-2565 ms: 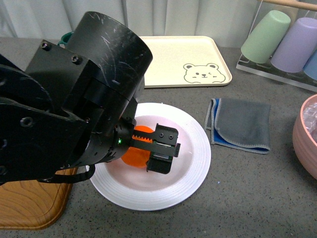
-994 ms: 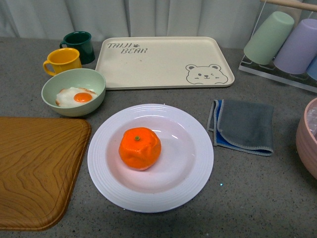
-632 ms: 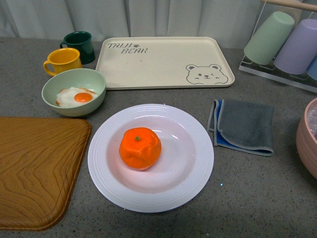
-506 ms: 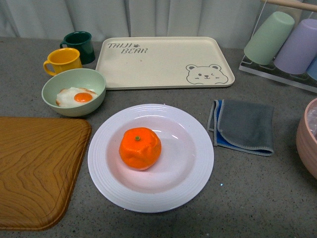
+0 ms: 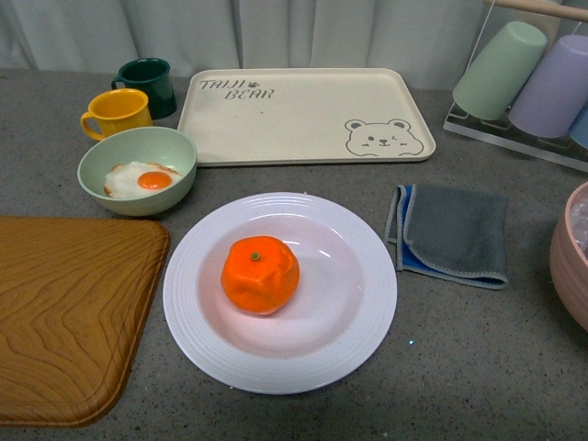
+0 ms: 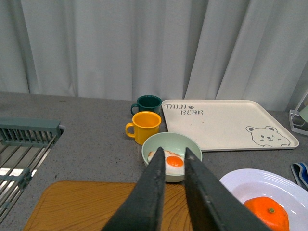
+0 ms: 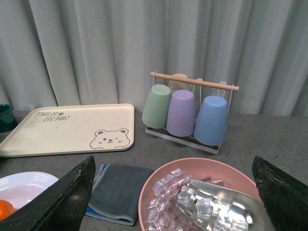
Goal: Place orange and plate with both arms
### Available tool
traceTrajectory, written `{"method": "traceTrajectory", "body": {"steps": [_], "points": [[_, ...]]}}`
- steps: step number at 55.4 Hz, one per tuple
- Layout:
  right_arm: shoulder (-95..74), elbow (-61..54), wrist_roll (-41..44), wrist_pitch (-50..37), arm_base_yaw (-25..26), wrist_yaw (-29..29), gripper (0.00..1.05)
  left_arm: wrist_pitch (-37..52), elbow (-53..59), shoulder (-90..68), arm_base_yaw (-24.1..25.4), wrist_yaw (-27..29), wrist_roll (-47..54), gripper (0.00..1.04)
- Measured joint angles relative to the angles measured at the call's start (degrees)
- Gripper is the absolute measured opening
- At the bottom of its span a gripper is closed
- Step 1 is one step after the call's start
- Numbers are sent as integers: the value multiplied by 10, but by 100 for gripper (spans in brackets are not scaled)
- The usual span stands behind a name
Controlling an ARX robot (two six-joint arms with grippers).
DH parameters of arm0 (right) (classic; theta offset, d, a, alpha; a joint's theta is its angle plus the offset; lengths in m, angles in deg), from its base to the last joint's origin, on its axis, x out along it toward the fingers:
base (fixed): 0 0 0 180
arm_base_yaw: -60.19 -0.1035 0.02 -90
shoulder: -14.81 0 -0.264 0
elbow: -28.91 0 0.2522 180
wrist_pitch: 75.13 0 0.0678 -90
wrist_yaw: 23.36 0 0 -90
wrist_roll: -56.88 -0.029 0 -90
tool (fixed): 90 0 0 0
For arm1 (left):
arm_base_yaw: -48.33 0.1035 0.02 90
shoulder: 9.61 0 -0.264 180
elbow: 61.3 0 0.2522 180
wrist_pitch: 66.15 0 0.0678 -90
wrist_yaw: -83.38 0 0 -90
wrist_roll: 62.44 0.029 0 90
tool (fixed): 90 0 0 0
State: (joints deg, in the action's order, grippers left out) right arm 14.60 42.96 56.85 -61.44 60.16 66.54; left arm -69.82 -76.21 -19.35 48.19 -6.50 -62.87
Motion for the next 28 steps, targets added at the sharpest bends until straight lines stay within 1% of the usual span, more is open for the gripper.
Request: {"method": "traceTrajectory", "body": {"steps": [5, 8, 10, 12, 13, 15, 19, 21, 22, 26, 28], "points": [[0, 0, 0, 0, 0, 0, 95, 0, 0, 1, 0, 0, 0, 38], [-2, 0, 2, 2, 0, -2, 95, 0, 0, 1, 0, 0, 0, 49], [-16, 9, 25, 19, -3, -10, 95, 0, 0, 1, 0, 0, 0, 55], [-51, 17, 50, 17, -9, -11, 95, 0, 0, 1, 0, 0, 0, 60], [-82, 23, 66, 3, -16, -11, 95, 0, 0, 1, 0, 0, 0, 64], [-191, 43, 89, -65, -38, -22, 95, 0, 0, 1, 0, 0, 0, 74], [-379, 92, 80, -172, -76, -36, 95, 0, 0, 1, 0, 0, 0, 92], [-450, 113, 70, -198, -90, -43, 95, 0, 0, 1, 0, 0, 0, 99], [-483, 124, 63, -202, -96, -48, 95, 0, 0, 1, 0, 0, 1, 100], [-575, 156, 38, -203, -110, -64, 95, 0, 0, 1, 0, 0, 1, 97], [-629, 176, 12, -199, -116, -80, 95, -1, 0, 2, 0, 0, 2, 97]]}}
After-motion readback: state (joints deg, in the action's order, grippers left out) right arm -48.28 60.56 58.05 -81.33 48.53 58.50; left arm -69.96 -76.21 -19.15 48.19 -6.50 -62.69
